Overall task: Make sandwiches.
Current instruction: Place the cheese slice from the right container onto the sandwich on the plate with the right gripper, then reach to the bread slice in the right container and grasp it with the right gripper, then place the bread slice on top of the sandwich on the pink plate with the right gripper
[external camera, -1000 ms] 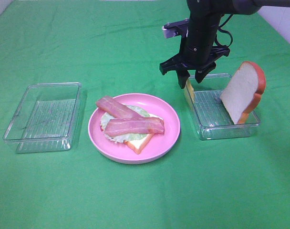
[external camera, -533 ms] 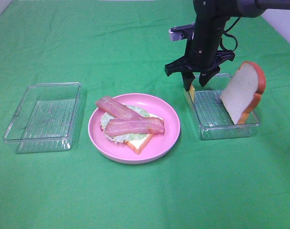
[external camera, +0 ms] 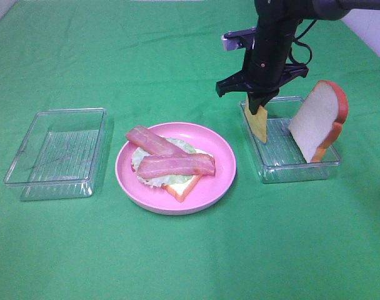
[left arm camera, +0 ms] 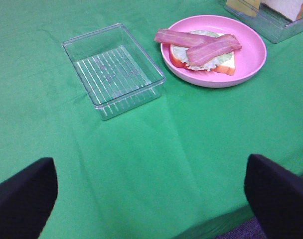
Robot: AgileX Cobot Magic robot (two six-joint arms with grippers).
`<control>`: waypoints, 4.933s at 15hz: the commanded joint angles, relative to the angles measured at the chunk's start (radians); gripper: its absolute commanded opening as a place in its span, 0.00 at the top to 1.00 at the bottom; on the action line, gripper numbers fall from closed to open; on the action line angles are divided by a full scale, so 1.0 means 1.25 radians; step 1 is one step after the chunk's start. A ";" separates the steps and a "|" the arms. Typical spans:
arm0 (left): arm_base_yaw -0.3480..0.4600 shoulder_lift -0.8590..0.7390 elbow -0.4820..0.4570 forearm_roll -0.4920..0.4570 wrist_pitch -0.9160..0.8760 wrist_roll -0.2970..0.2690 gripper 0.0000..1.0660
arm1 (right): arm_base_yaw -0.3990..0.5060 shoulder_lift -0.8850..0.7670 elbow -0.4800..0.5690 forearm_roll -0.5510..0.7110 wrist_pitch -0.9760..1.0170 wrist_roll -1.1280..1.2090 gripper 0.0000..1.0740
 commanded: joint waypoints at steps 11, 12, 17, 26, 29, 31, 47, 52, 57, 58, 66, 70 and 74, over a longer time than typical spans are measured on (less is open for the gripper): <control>-0.002 -0.006 0.004 0.000 -0.008 -0.001 0.09 | 0.005 -0.144 0.072 0.546 0.111 -0.291 1.00; -0.002 -0.006 0.004 0.000 -0.008 -0.001 0.09 | 0.012 -0.137 0.146 0.701 0.082 -0.366 1.00; -0.002 -0.006 0.004 0.000 -0.008 -0.001 0.09 | 0.067 -0.096 0.209 0.849 -0.046 -0.445 1.00; -0.002 -0.006 0.004 0.000 -0.008 -0.001 0.09 | 0.076 -0.022 0.209 0.694 -0.132 -0.347 0.81; -0.002 -0.006 0.004 0.000 -0.008 -0.001 0.09 | 0.075 -0.025 0.198 0.631 -0.158 -0.315 0.42; -0.002 -0.006 0.004 0.000 -0.008 -0.001 0.09 | 0.075 -0.047 0.178 0.566 -0.154 -0.282 0.37; -0.002 -0.006 0.004 0.000 -0.008 -0.001 0.09 | -0.234 -0.230 0.097 0.092 0.114 -0.047 0.29; -0.002 -0.006 0.004 0.000 -0.008 -0.001 0.09 | -0.242 -0.191 0.134 0.126 0.134 -0.090 0.29; -0.002 -0.006 0.004 0.000 -0.008 -0.001 0.09 | -0.242 -0.140 0.134 0.133 0.132 -0.102 0.42; -0.002 -0.006 0.004 0.000 -0.008 -0.001 0.09 | -0.242 -0.143 0.134 0.133 0.132 -0.102 0.57; -0.002 -0.006 0.004 0.000 -0.008 -0.001 0.09 | -0.242 -0.232 0.134 0.250 0.144 -0.157 1.00; -0.002 -0.006 0.004 0.000 -0.008 -0.001 0.09 | -0.238 -0.264 0.145 0.498 0.170 -0.266 1.00; -0.002 -0.006 0.004 0.000 -0.008 -0.001 0.09 | -0.236 -0.264 0.262 0.761 0.110 -0.369 1.00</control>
